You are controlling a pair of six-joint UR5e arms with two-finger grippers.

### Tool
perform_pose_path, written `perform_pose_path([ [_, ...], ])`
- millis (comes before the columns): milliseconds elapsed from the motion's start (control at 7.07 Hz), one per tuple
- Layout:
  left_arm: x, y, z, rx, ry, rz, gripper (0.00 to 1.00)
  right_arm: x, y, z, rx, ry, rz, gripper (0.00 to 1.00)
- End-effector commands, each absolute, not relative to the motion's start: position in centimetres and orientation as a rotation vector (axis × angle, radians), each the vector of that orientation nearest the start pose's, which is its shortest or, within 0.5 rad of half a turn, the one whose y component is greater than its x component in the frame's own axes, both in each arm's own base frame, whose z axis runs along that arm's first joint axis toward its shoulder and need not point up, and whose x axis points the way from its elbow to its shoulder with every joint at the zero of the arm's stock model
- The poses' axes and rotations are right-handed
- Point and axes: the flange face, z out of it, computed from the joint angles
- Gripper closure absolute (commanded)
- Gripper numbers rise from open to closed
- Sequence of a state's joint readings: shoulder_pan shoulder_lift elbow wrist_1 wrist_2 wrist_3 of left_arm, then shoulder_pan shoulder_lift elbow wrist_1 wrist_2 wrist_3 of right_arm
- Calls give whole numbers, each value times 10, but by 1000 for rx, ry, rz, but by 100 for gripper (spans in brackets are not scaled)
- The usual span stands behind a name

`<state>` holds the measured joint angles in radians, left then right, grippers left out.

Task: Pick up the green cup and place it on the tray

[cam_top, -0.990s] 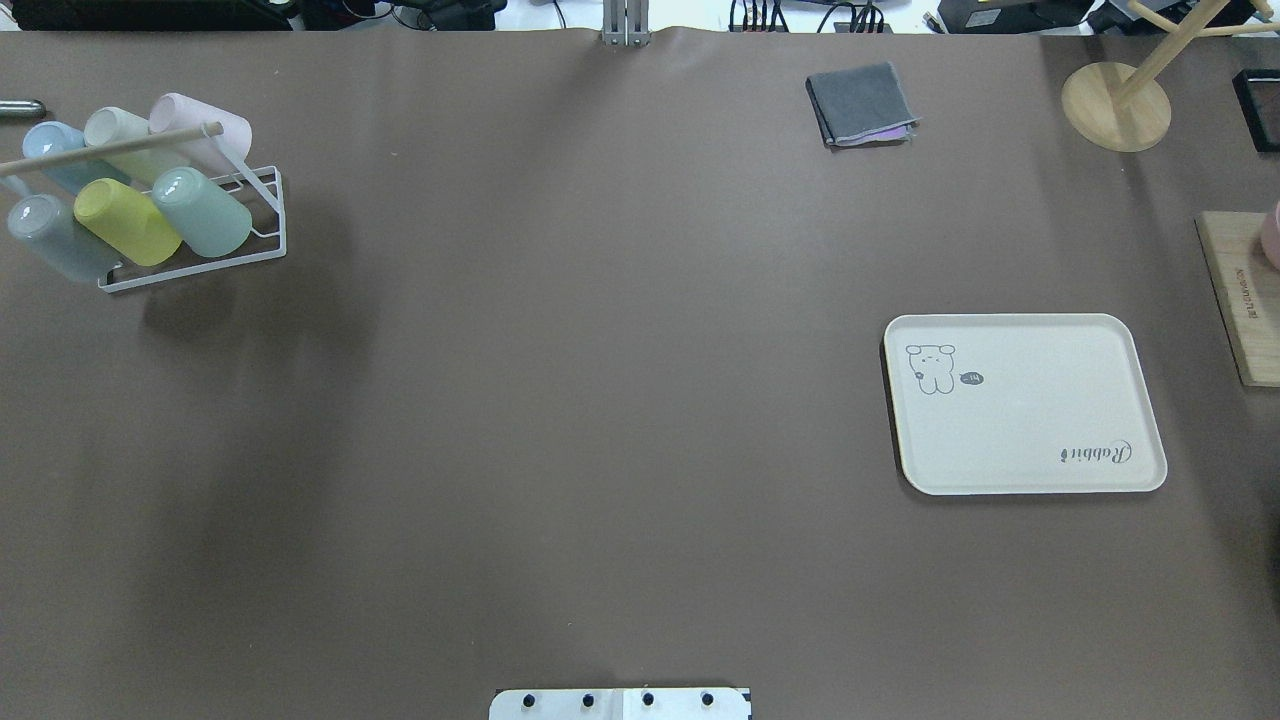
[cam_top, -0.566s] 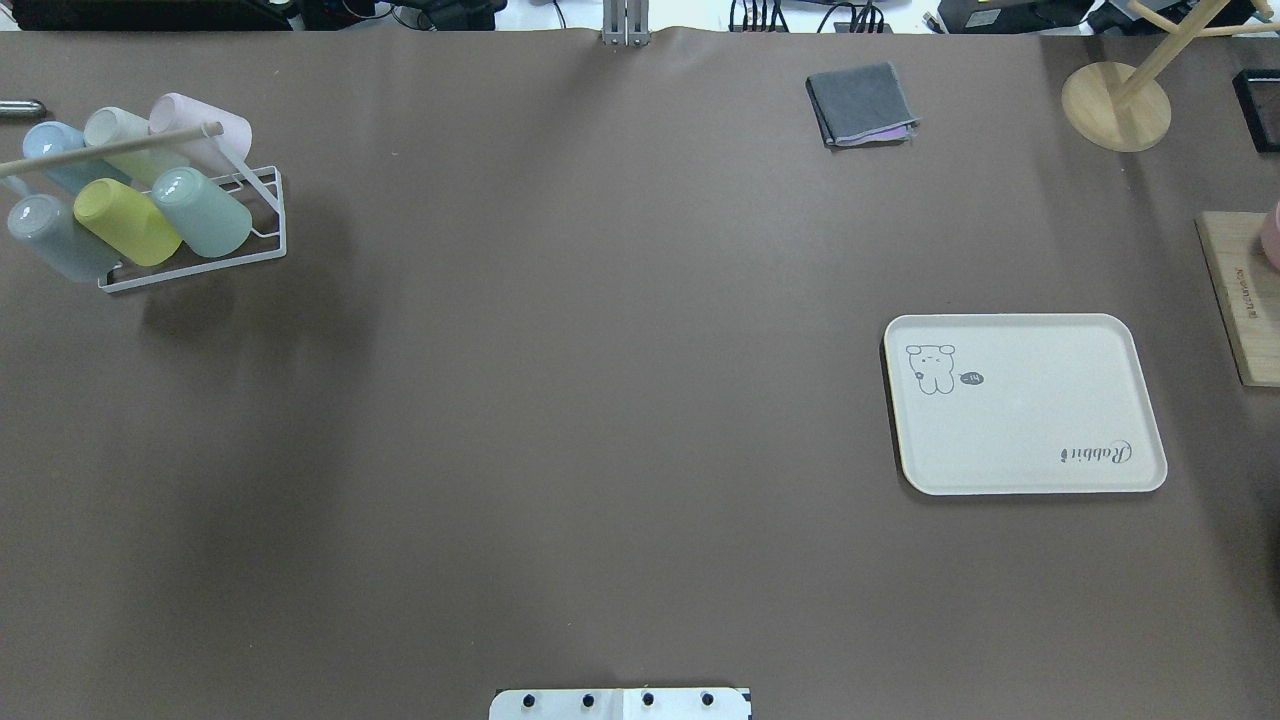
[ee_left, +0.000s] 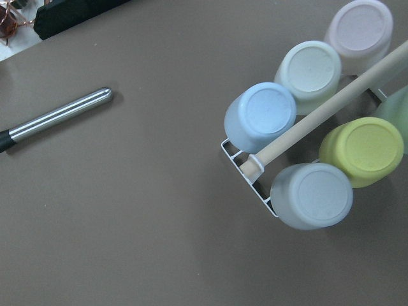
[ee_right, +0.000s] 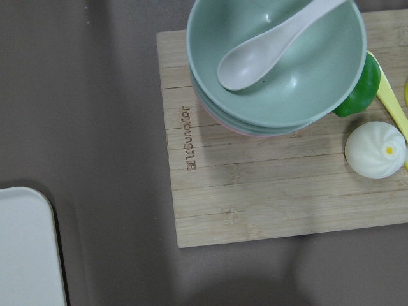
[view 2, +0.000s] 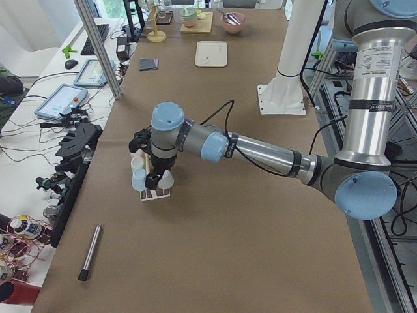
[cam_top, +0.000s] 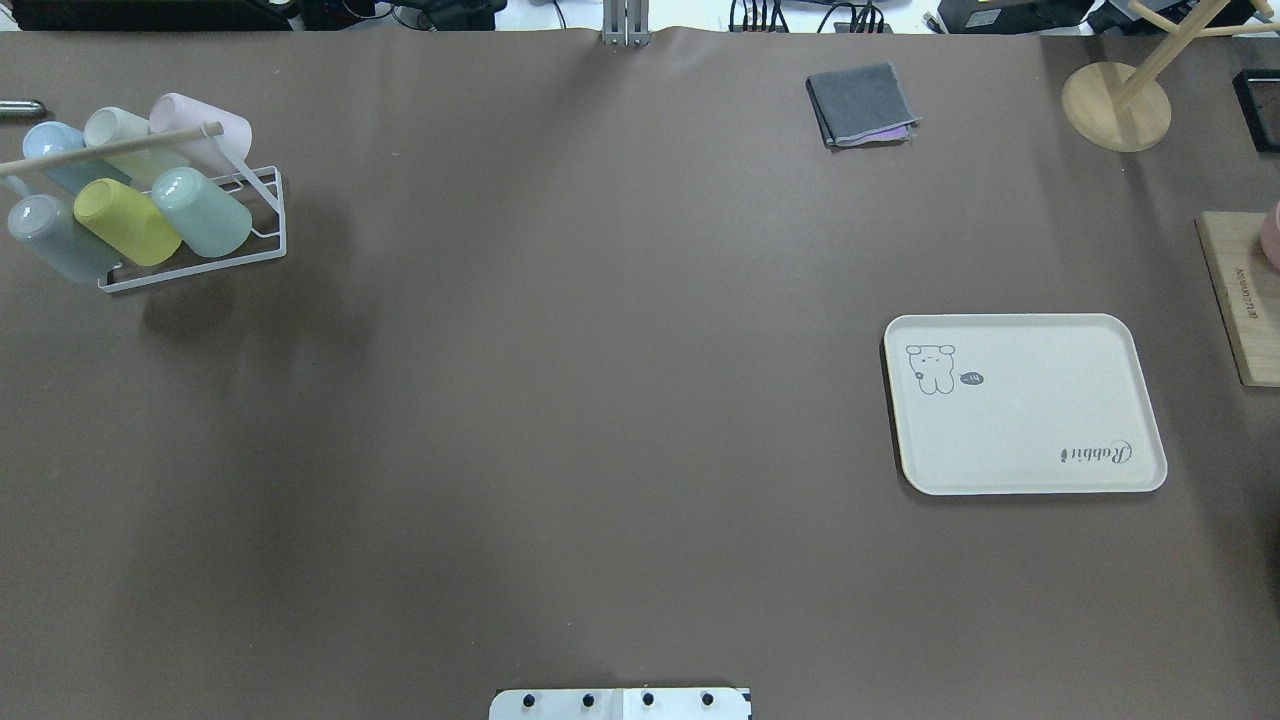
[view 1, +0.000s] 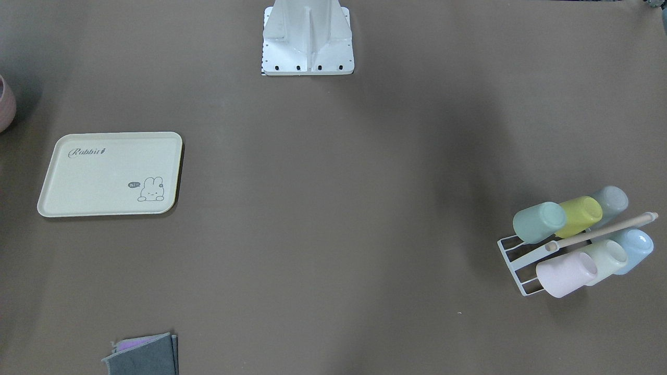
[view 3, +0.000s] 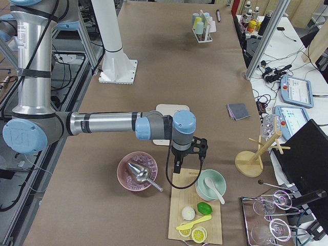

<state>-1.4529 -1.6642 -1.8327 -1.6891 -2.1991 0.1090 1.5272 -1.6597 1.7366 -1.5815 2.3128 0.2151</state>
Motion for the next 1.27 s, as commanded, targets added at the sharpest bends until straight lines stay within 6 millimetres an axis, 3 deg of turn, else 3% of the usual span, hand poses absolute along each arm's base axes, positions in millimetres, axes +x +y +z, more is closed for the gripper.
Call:
perform_pose_path([
  [0, 0, -543, 448, 547, 544, 413, 2, 46, -460, 623, -34, -745, 137, 0],
  [283, -6, -549, 438, 648, 463, 411, 1, 45, -461, 623, -38, -744, 144, 0],
  [566, 15, -549, 430, 663, 445, 444, 1, 36, -463, 617, -46, -776, 138, 0],
  [707, 27, -555, 405, 719, 390, 461, 1, 24, -463, 613, -71, -804, 153, 0],
  [849, 56, -552, 399, 731, 358, 503, 2, 1, -465, 589, -81, -807, 167, 0],
  [1132, 117, -542, 386, 772, 255, 583, 1, -55, -465, 566, -140, -804, 167, 0],
])
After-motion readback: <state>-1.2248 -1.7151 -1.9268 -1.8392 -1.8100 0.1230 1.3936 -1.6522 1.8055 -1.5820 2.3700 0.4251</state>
